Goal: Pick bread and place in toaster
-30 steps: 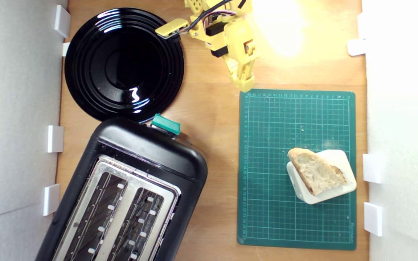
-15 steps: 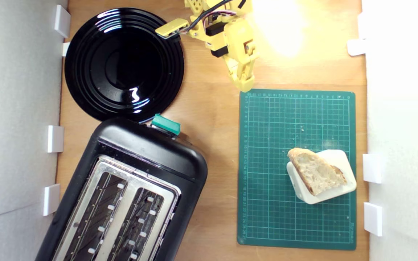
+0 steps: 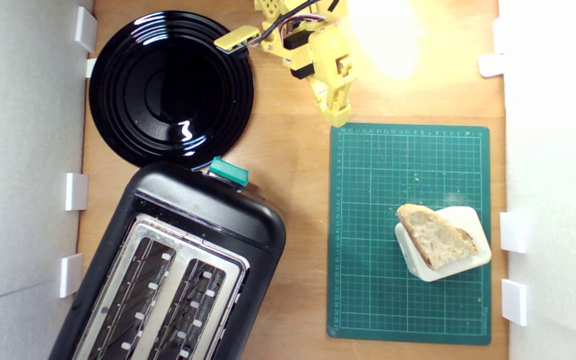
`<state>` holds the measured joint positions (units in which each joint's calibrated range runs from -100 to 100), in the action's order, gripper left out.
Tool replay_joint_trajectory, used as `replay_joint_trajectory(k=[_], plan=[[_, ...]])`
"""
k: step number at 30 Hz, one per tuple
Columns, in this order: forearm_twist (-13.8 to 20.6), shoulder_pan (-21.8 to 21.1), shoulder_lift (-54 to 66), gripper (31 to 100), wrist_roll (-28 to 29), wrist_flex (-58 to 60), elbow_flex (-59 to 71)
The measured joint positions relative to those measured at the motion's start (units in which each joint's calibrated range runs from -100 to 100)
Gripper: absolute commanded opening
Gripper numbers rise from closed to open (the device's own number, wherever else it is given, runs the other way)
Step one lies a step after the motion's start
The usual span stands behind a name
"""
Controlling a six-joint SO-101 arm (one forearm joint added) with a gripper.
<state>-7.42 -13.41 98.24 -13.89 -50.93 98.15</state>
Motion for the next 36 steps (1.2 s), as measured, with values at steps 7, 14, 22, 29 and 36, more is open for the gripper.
replay_joint_trajectory(k=[7, 14, 22, 29, 36], plan=[[0.00, 0.00, 0.00, 30.9, 0.00, 0.00, 0.00], [0.00, 0.00, 0.00, 31.3, 0.00, 0.00, 0.00], [0.00, 1.28, 0.00, 31.6, 0.00, 0.00, 0.00], [0.00, 1.56, -2.35, 31.3, 0.00, 0.76, 0.00], [0.00, 0.18, -13.19, 31.6, 0.00, 13.73, 0.00]])
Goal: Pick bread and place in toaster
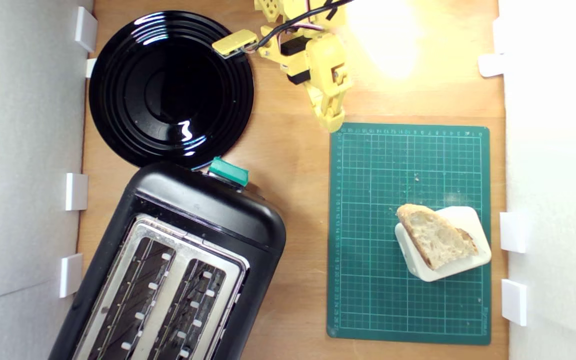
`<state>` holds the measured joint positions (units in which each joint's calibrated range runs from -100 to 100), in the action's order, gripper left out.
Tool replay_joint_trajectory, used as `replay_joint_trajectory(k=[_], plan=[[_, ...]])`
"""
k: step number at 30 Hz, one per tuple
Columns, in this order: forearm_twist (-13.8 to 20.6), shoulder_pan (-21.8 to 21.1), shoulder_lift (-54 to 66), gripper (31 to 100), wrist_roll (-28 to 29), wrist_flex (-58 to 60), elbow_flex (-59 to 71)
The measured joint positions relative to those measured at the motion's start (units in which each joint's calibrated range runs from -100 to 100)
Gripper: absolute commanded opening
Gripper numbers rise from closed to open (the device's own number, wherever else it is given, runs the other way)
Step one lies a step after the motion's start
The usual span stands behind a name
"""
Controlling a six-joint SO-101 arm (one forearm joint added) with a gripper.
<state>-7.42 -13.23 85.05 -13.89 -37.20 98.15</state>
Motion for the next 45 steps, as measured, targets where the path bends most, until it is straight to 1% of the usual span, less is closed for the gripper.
replay_joint_trajectory(k=[4, 8, 10, 13, 14, 16, 21, 22, 24, 29, 32, 34, 35, 36, 37, 40, 45], plan=[[-0.09, -2.65, -7.14, 31.7, 0.00, 8.73, 0.00], [-0.09, -6.22, -16.63, 31.6, 0.00, 19.66, 0.00], [-0.09, -7.05, -23.44, 31.6, 0.00, 27.80, 0.00], [-0.09, -8.60, -29.90, 31.6, 0.00, 34.83, -0.28], [-0.09, -9.06, -35.20, 31.6, 0.00, 40.08, -0.28], [-0.09, -9.98, -39.56, 31.6, 0.00, 45.93, -0.28], [-0.09, -11.72, -48.13, 31.4, 0.00, 55.34, -0.28], [-0.09, -12.08, -50.65, 31.5, 0.47, 59.41, -0.28], [-0.09, -12.36, -51.83, 31.0, 0.93, 61.10, -0.37], [0.18, -14.28, -58.04, 31.6, 5.59, 70.93, -0.92], [4.26, -14.55, -61.49, 31.6, 7.09, 74.66, -1.02], [8.80, -14.55, -63.42, 31.6, 8.23, 76.27, -0.83], [11.64, -14.55, -64.34, 31.6, 9.00, 77.54, -0.83], [12.97, -14.55, -65.01, 31.6, 9.47, 78.64, -0.83], [15.37, -14.55, -66.36, 31.6, 10.09, 81.10, -0.92], [18.13, -14.55, -69.21, 31.6, 10.66, 84.83, -1.20], [19.10, -14.55, -73.33, 32.8, 10.76, 88.98, -1.76]])
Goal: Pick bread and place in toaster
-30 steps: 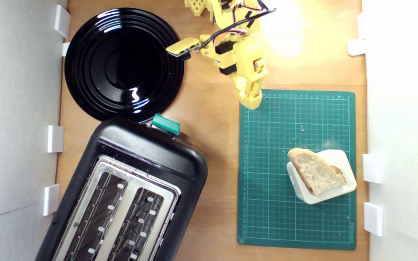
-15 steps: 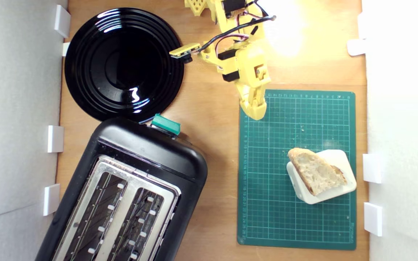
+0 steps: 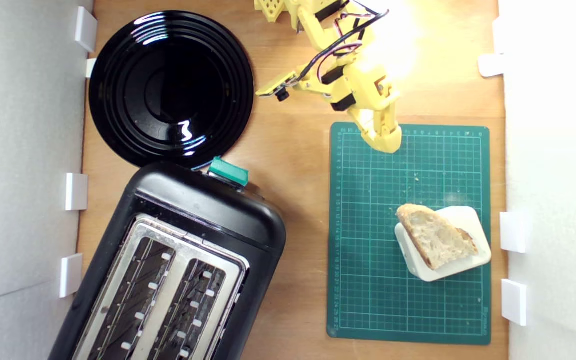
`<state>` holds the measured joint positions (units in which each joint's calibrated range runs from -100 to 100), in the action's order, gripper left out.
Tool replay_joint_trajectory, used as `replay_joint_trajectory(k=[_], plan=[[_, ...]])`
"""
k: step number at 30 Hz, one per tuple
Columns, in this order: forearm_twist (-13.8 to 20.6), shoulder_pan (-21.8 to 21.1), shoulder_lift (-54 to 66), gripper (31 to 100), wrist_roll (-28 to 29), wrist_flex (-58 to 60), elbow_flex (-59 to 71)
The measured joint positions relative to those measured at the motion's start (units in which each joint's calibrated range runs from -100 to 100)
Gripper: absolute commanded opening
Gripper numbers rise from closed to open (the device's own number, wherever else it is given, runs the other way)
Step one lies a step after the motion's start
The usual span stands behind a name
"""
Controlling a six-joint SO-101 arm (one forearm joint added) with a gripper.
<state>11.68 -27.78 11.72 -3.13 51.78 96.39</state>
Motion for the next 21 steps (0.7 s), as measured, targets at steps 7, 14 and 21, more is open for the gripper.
replay_joint_trajectory(k=[7, 14, 21], plan=[[-0.98, 0.82, -5.88, 51.7, 0.00, 0.34, -5.73], [-1.07, 2.38, -10.42, 63.5, 0.00, 0.34, -9.99], [-1.51, 2.75, -10.84, 70.3, 0.00, 0.34, -10.54]])
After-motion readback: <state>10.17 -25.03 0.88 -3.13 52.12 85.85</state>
